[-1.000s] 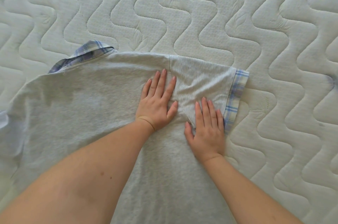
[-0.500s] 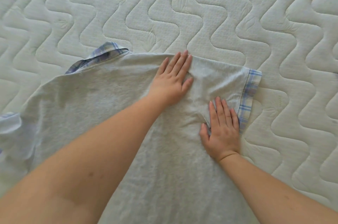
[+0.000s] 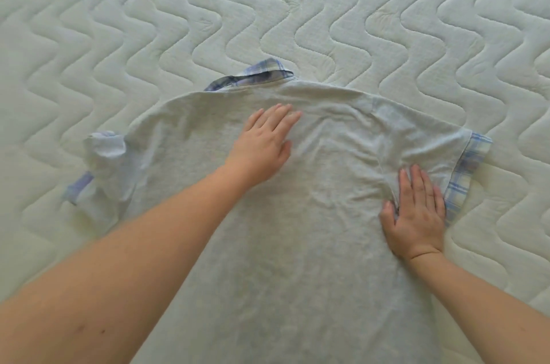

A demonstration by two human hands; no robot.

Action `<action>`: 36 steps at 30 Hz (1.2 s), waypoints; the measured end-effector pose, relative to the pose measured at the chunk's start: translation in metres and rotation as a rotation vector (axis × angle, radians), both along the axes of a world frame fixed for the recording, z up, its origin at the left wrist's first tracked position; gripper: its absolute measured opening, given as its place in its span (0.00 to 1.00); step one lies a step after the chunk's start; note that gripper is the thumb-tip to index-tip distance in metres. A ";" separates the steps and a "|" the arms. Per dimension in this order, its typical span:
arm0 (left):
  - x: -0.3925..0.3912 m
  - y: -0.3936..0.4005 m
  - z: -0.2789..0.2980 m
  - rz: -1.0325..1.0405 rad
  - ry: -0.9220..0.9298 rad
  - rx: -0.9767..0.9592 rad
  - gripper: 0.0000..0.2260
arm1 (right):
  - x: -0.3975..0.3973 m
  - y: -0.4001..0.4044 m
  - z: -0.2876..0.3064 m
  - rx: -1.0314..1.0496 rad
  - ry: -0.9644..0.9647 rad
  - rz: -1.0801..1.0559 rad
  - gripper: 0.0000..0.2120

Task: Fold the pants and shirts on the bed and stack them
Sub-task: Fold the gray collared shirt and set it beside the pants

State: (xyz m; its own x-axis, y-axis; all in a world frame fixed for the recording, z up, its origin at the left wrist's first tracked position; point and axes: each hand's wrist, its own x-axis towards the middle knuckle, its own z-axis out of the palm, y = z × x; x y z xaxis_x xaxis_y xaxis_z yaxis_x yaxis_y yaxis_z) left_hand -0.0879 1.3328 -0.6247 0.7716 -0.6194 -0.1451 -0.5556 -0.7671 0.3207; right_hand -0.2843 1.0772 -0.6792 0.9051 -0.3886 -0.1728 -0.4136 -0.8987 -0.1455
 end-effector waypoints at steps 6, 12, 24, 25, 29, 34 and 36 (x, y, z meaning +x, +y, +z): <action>-0.008 0.159 0.017 0.455 -0.134 -0.018 0.22 | 0.012 0.004 0.034 0.062 0.135 -0.029 0.41; 0.003 0.260 0.003 0.978 0.004 0.196 0.30 | 0.069 0.131 0.067 0.229 -0.073 0.292 0.33; -0.021 0.319 0.023 0.765 0.290 -0.267 0.20 | 0.190 0.329 0.052 0.174 0.044 0.645 0.35; -0.023 0.324 0.025 0.745 0.333 -0.284 0.21 | 0.196 0.331 0.053 0.169 0.032 0.658 0.35; -0.028 0.346 0.026 0.788 0.234 -0.145 0.20 | 0.216 0.335 0.052 0.180 0.015 0.675 0.35; -0.028 0.367 0.023 1.168 -0.014 0.046 0.15 | 0.215 0.330 0.050 0.226 0.047 0.684 0.28; -0.029 0.358 0.023 1.167 -0.096 0.065 0.21 | 0.214 0.322 0.052 0.293 -0.085 0.614 0.24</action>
